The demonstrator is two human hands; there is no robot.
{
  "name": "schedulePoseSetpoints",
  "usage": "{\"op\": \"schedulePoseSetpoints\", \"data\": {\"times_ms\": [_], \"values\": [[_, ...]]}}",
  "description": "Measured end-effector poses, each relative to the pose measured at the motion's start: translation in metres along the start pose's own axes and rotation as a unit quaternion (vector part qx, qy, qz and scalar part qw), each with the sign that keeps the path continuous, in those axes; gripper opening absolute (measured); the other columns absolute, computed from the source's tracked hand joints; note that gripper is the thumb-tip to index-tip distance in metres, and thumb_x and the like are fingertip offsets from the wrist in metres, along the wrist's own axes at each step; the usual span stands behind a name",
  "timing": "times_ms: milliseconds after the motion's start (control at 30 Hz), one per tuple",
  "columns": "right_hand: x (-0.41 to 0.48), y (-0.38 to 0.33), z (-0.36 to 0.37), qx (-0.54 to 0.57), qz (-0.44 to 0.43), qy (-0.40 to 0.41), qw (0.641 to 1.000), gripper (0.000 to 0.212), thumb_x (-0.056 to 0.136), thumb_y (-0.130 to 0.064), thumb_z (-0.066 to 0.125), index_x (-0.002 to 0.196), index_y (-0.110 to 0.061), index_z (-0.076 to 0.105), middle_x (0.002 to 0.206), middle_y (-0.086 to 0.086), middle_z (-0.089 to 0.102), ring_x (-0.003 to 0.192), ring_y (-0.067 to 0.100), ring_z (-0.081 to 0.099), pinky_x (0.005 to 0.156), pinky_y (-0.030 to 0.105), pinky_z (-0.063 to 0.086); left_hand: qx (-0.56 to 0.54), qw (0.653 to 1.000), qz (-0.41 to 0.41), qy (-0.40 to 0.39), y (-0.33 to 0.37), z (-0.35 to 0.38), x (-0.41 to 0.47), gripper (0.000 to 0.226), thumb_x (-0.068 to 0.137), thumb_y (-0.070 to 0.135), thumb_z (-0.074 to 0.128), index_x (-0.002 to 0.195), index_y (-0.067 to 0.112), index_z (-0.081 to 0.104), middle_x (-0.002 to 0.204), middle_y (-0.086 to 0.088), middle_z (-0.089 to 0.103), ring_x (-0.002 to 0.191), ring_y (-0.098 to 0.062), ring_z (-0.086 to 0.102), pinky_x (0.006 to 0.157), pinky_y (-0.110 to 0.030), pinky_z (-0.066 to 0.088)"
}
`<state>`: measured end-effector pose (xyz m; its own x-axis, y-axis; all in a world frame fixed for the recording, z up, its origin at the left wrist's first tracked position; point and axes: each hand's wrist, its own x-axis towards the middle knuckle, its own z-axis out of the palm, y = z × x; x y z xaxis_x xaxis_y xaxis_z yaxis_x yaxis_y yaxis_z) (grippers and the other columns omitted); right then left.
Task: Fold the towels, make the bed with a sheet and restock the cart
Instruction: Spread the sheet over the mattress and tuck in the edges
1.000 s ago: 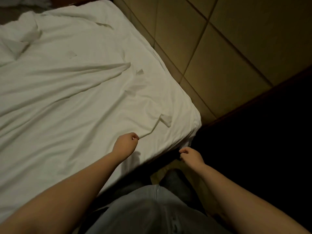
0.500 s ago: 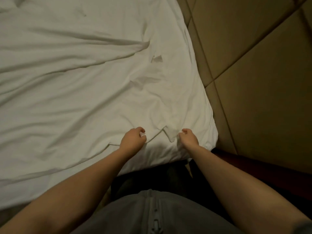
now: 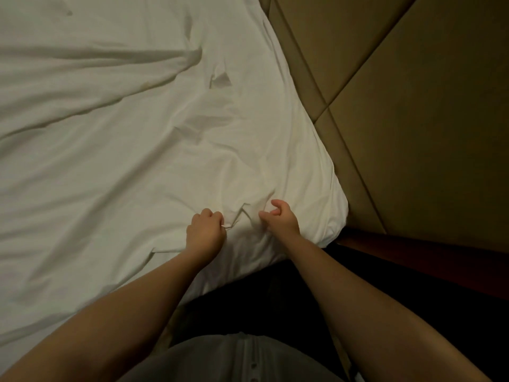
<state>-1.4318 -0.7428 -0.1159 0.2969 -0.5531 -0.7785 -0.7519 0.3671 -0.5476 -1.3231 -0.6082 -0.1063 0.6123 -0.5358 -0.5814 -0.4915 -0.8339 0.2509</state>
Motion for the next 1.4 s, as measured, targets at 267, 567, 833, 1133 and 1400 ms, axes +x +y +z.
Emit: {"op": "schedulePoseSetpoints", "data": {"times_ms": [267, 567, 833, 1133, 1400], "values": [[-0.02, 0.014, 0.013, -0.214, -0.097, 0.044, 0.971, 0.052, 0.084, -0.017, 0.063, 0.133, -0.013, 0.049, 0.134, 0.013, 0.04, 0.117, 0.034, 0.045, 0.102, 0.03, 0.031, -0.146, 0.987, 0.025, 0.057, -0.021, -0.012, -0.007, 0.018, 0.096, 0.014, 0.042, 0.088, 0.001, 0.053, 0.093, -0.017, 0.055, 0.088, -0.032, 0.051, 0.069, -0.034, 0.032], [-0.021, 0.009, 0.015, -0.084, -0.046, 0.145, 0.985, 0.067, 0.094, -0.025, 0.054, 0.15, -0.014, 0.018, 0.154, 0.007, 0.021, 0.136, 0.029, 0.026, 0.109, 0.034, 0.023, -0.201, 0.963, -0.144, 0.111, -0.047, -0.035, 0.011, 0.026, 0.096, 0.011, 0.034, 0.107, -0.005, 0.051, 0.112, -0.027, 0.058, 0.104, -0.039, 0.053, 0.079, -0.036, 0.037], [-0.01, -0.002, -0.003, -0.201, -0.076, 0.126, 0.969, 0.058, 0.095, -0.028, 0.048, 0.148, -0.019, 0.026, 0.152, 0.001, 0.023, 0.133, 0.027, 0.027, 0.107, 0.034, 0.027, -0.237, 0.947, -0.196, 0.089, -0.059, -0.03, 0.011, 0.026, 0.096, 0.012, 0.034, 0.112, -0.001, 0.049, 0.113, -0.022, 0.058, 0.103, -0.036, 0.053, 0.078, -0.034, 0.036], [0.001, 0.002, -0.05, -0.261, 0.017, 0.18, 0.948, 0.071, 0.093, -0.043, 0.05, 0.151, -0.026, 0.013, 0.159, 0.002, 0.008, 0.141, 0.03, 0.015, 0.11, 0.047, 0.023, -0.105, 0.99, 0.023, 0.089, -0.013, -0.033, 0.028, 0.071, 0.08, 0.035, 0.067, 0.142, 0.024, 0.033, 0.126, -0.017, 0.041, 0.107, -0.035, 0.049, 0.089, -0.04, 0.044], [0.001, -0.006, -0.034, -0.276, -0.064, 0.128, 0.95, 0.053, 0.098, -0.041, 0.039, 0.148, -0.032, 0.026, 0.159, 0.004, 0.008, 0.145, 0.028, 0.007, 0.116, 0.042, 0.014, -0.256, 0.951, -0.094, 0.143, -0.007, -0.042, 0.052, 0.03, 0.1, 0.012, 0.029, 0.101, -0.003, 0.055, 0.1, -0.018, 0.057, 0.097, -0.034, 0.053, 0.076, -0.033, 0.035]]}}
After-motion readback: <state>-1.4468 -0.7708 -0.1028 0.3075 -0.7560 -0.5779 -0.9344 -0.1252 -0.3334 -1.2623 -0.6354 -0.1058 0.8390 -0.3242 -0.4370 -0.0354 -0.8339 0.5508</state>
